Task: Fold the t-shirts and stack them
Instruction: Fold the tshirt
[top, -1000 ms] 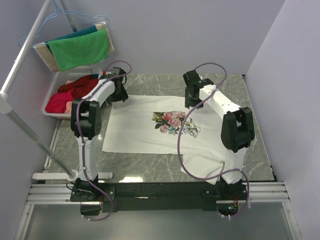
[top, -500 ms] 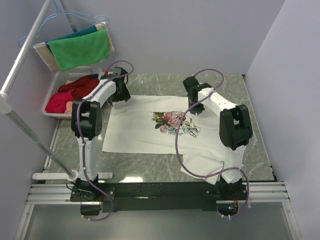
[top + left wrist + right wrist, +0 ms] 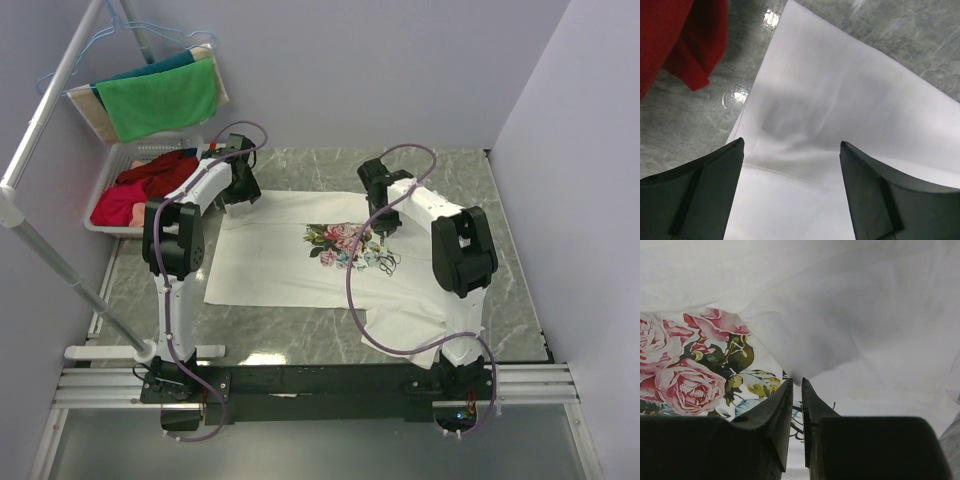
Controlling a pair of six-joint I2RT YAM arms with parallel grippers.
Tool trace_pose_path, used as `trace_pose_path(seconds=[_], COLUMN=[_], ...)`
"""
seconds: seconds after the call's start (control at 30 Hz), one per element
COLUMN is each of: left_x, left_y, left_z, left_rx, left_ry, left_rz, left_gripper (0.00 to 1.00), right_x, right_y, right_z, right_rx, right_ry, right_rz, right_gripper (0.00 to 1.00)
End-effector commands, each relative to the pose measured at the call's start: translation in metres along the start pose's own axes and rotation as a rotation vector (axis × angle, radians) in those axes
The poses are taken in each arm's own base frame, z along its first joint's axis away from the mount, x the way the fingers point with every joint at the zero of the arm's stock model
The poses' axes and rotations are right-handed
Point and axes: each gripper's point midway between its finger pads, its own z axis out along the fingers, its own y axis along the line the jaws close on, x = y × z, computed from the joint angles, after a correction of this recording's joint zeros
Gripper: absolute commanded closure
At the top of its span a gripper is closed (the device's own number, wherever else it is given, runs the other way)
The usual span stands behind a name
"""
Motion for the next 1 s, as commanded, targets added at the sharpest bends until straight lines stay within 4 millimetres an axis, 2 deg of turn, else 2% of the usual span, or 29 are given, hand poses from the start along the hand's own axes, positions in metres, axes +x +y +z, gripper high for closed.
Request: trace_pose_path(seconds=[0.0,0.33,0.47,0.57,0.8,0.97], left_x=[-0.013,-0.015,-0.018,-0.017,-0.015,-0.015], left_y=[-0.009,-0.012,-0.014,-0.013,-0.012,-0.012], left_z=[-0.008,-0.005,-0.007,-0.005,-0.006,-0.005], left_rx=[0.029,0.033,0.037,0.037,0.036,0.035], left_ry=[-0.035,-0.032,-0.038,-0.034,-0.034,-0.035], left_rz=[0.008,0.013,0.014,0.013,0.015,0.016], left_gripper=[0.17,0.17,0.17,0.17,0.17,0.17], right_x=[0.008,0.004,-0.008,-0.012,-0.023,-0.038], right_y=[0.003,-0.005,-0.011,-0.018,-0.029,-0.024], right_z=[0.008,0.019,0.01,0.007,-0.009,-0.031], right_rx=[0.022,0.085,0.097,0.108,0.121,0.007], right_ry=[0.035,0.054,0.02,0.015,-0.034,-0.066], right_rz=[-0.025,0.005,0.034,0.053,0.087,0.128], right_gripper=[0.8,0.81,0.85,1.0,1.0,1.0])
